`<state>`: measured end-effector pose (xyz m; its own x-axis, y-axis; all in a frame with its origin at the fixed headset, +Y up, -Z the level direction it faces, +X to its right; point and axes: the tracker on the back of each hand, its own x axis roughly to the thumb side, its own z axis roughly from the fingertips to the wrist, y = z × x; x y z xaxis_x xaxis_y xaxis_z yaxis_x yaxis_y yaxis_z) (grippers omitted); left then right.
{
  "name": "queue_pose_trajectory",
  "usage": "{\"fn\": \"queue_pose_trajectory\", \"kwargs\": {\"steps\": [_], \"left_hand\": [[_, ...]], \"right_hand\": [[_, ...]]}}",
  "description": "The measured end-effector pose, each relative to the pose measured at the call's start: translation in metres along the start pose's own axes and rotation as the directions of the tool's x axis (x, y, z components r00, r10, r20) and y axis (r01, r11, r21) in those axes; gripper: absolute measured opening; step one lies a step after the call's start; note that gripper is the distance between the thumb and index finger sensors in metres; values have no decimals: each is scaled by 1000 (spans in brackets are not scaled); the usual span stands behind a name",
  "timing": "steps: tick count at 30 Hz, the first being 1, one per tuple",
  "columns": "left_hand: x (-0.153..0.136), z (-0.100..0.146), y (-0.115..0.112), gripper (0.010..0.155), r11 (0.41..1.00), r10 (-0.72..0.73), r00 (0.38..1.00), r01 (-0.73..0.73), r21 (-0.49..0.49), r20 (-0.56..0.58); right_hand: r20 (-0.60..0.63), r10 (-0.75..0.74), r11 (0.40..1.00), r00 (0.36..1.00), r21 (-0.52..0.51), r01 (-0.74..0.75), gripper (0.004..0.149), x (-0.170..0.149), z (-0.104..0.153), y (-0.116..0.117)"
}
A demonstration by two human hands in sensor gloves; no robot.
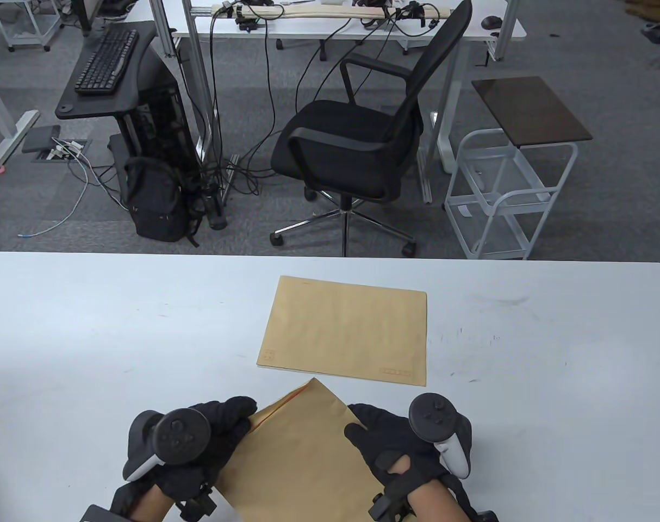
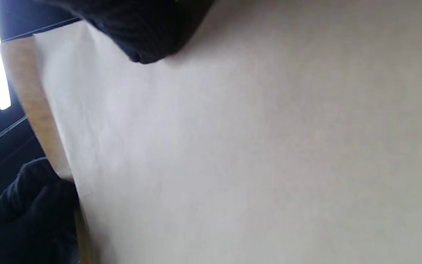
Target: Stuff flat paper into A4 envelope
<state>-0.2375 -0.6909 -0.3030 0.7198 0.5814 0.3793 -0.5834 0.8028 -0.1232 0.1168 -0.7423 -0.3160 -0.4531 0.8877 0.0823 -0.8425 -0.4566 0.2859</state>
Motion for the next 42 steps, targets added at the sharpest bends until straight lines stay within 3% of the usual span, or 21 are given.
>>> {"fn": "queue_pose_trajectory", "kwargs": {"steps": [2,5,8,12,18,22,26,30,32,34,37,42], "left_hand": [[-14,-3,0,53,963,259,964,-262,-56,-65],[-31,-6,-7,53,813,537,816,-569,-128,-214],[-35,-7,-15,53,750,558,781,-619,-233,-280],[-27,-8,-22,56,791,436,869,-494,-360,-234],[-18,-9,-31,62,861,281,941,-334,-384,-188],[-12,-10,-33,59,914,150,980,-187,-359,-128],[-5,-10,-31,52,961,80,991,-106,-255,-110],[5,-9,-30,49,981,-58,996,45,-188,-66],[11,-8,-31,49,978,-144,989,136,-156,-43],[21,-6,-33,49,964,-243,970,240,-115,-15],[34,-4,-36,48,936,-346,938,346,-65,16],[60,1,-45,48,873,-487,868,488,15,96]], "right_hand": [[54,5,1000,999,-4,-5,40,3,2,-6],[98,-2,1000,995,1,2,40,6,4,-10],[107,20,1000,994,-14,-19,39,8,6,-10],[100,1,999,995,-48,3,40,7,6,-13],[77,-26,997,997,-70,32,39,1,7,-17],[49,-52,997,997,-54,55,39,-3,6,-16],[-8,-72,996,997,-58,71,42,-9,4,-12],[-10,-23,995,1000,-101,22,64,-3,7,-13],[20,92,989,996,-115,-89,72,9,13,-15],[88,320,934,943,-199,-298,77,29,21,-16],[186,515,837,837,-317,-445,79,58,30,-7],[279,684,728,674,-311,-610,67,86,35,29]]}}
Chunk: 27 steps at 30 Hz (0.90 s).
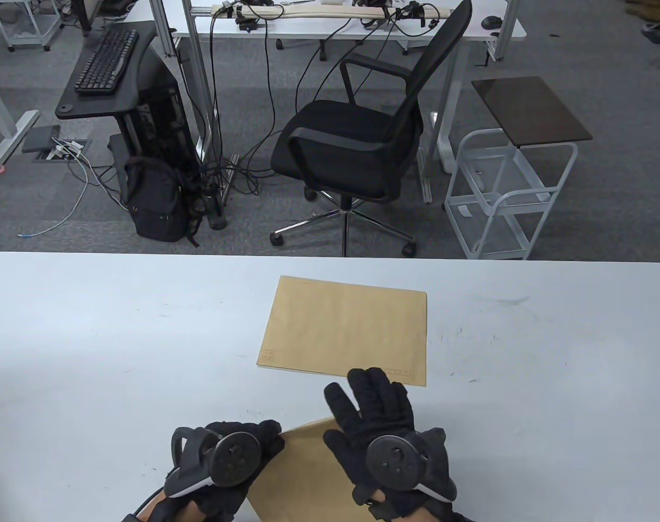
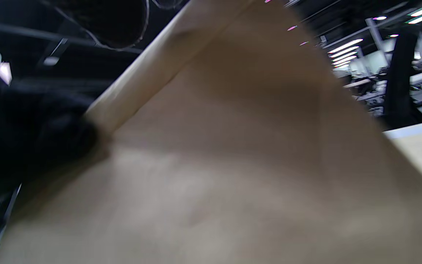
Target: Stuff flat paper into A4 envelope
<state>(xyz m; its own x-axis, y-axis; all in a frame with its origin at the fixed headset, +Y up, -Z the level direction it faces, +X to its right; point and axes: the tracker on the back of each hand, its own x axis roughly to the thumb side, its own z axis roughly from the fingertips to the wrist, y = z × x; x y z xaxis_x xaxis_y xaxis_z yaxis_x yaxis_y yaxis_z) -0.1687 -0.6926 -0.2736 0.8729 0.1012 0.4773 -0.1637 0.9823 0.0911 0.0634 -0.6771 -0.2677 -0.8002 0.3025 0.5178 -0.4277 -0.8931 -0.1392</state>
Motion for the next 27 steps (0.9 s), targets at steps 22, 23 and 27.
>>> {"fn": "queue_pose_trajectory", "kwargs": {"steps": [22,23,27], "left_hand": [[2,0,0,47,996,-93,996,93,18,12],[0,0,0,47,996,-91,996,91,17,6],[-8,0,1,47,996,-83,996,84,11,-10]], "right_hand": [[-109,78,997,991,24,-76,43,-11,-6,-1],[-130,71,997,989,17,-70,43,-16,-5,-3],[-206,28,999,978,-11,-31,43,-37,-2,-12]]}}
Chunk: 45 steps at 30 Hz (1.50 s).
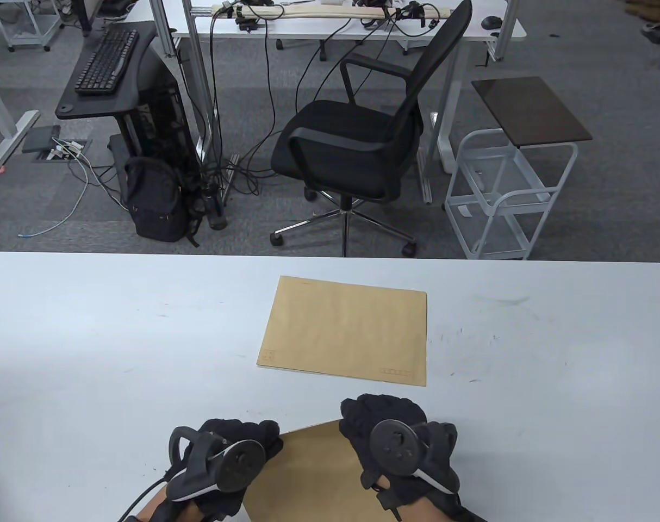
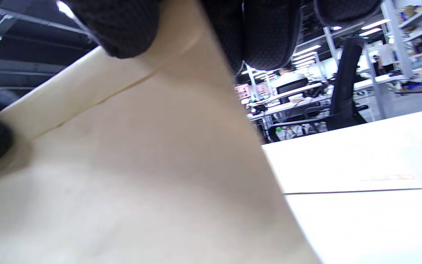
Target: Stuff flat paper into A4 envelope
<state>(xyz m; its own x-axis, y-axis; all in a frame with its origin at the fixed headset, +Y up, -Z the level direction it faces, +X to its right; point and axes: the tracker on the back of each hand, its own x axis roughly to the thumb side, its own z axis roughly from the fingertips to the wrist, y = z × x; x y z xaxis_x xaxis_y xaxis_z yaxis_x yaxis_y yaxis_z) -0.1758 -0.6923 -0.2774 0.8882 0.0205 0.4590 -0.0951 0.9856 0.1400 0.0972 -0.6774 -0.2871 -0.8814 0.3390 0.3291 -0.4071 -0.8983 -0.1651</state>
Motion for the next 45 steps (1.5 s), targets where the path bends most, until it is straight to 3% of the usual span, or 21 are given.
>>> {"fn": "queue_pose_trajectory", "kwargs": {"steps": [6,11,16,20,22,26,31,34,37,40,45], "left_hand": [[-13,1,3,47,1000,19,999,-19,-3,-37],[-29,3,7,47,995,98,993,-97,11,-72],[-45,6,9,47,962,274,961,-273,28,-39],[-50,10,13,47,934,347,938,-344,101,-15],[-52,11,14,47,920,373,927,-367,139,-21],[-53,12,15,47,919,362,931,-345,191,-57],[-65,13,15,53,877,459,880,-427,223,-124],[-76,12,10,80,884,467,852,-439,164,-236],[-85,12,5,87,897,442,858,-414,156,-261],[-89,12,3,88,881,473,840,-449,149,-267],[-85,11,1,86,876,483,843,-470,111,-236]], "right_hand": [[-119,-133,990,984,-58,127,41,-41,5,-17],[-188,-255,966,948,-17,256,44,-61,7,-16],[-271,-384,844,882,283,455,65,-68,7,10],[-338,-411,766,846,374,522,75,-76,8,24],[-355,-448,734,820,378,565,69,-80,8,27],[-352,-510,690,785,377,618,41,-77,5,27],[-284,-480,774,830,308,553,39,-68,3,1],[-238,-432,861,870,176,476,39,-64,6,-29],[-207,-403,909,892,21,416,39,-57,9,-59],[-173,-350,935,920,-119,334,40,-45,7,-86],[-153,-65,968,986,-251,25,40,-18,-18,-121]]}}
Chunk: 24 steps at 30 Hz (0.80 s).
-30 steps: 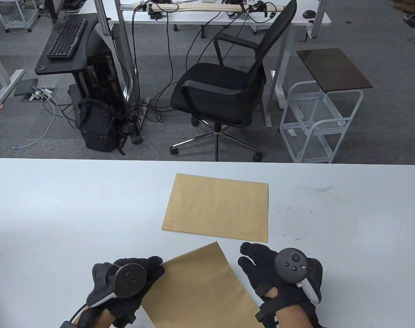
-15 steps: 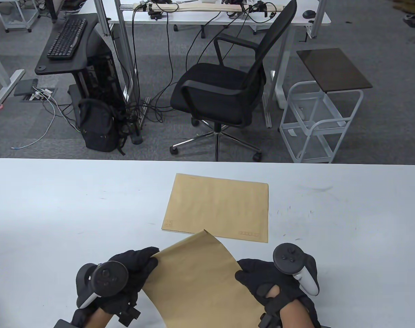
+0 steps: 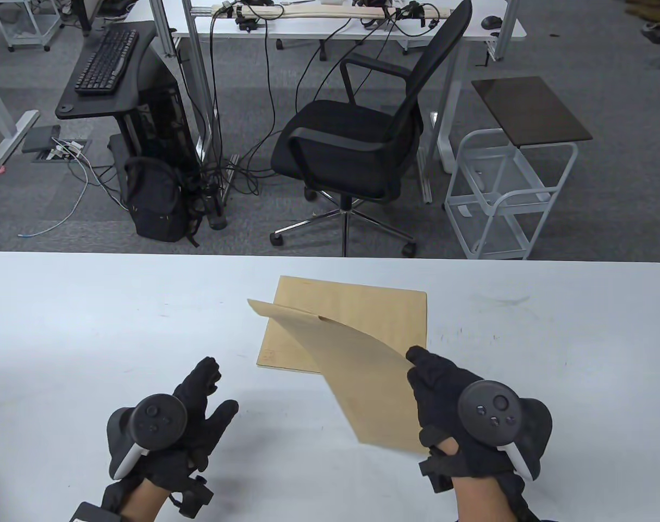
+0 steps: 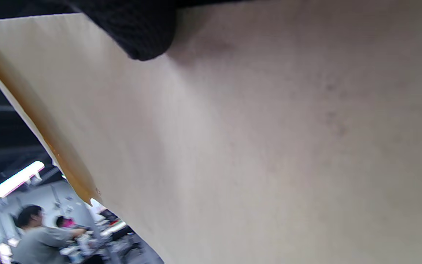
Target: Stuff flat paper into A4 envelope
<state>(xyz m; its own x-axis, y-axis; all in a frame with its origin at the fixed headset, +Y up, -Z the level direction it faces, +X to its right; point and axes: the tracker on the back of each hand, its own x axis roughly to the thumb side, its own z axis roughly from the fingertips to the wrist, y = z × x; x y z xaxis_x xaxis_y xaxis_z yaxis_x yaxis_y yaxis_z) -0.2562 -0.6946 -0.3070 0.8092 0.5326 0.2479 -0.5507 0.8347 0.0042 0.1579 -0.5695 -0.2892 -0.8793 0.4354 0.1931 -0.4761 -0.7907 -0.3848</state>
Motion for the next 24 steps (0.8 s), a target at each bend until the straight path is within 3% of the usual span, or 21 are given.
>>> {"fn": "queue_pose_trajectory", "kwargs": {"steps": [3,5,11,15,19,24], "left_hand": [[4,0,-3,86,999,-26,999,26,-19,27],[6,1,-4,85,999,-33,999,34,-21,38],[12,1,-17,85,997,-27,998,32,-76,61],[14,1,-19,85,996,-9,998,15,-91,65],[13,1,-19,85,995,5,998,1,-102,60],[12,1,-18,85,995,8,998,-2,-97,60]], "right_hand": [[31,159,984,987,-90,-155,41,18,-23,2],[57,228,973,972,-59,-225,41,25,-38,13],[113,491,871,863,-54,-489,41,36,-72,65],[223,542,828,810,23,-560,42,43,-63,117],[304,545,779,782,162,-606,45,34,-39,179],[255,477,761,841,360,-540,48,13,-19,227]]}}
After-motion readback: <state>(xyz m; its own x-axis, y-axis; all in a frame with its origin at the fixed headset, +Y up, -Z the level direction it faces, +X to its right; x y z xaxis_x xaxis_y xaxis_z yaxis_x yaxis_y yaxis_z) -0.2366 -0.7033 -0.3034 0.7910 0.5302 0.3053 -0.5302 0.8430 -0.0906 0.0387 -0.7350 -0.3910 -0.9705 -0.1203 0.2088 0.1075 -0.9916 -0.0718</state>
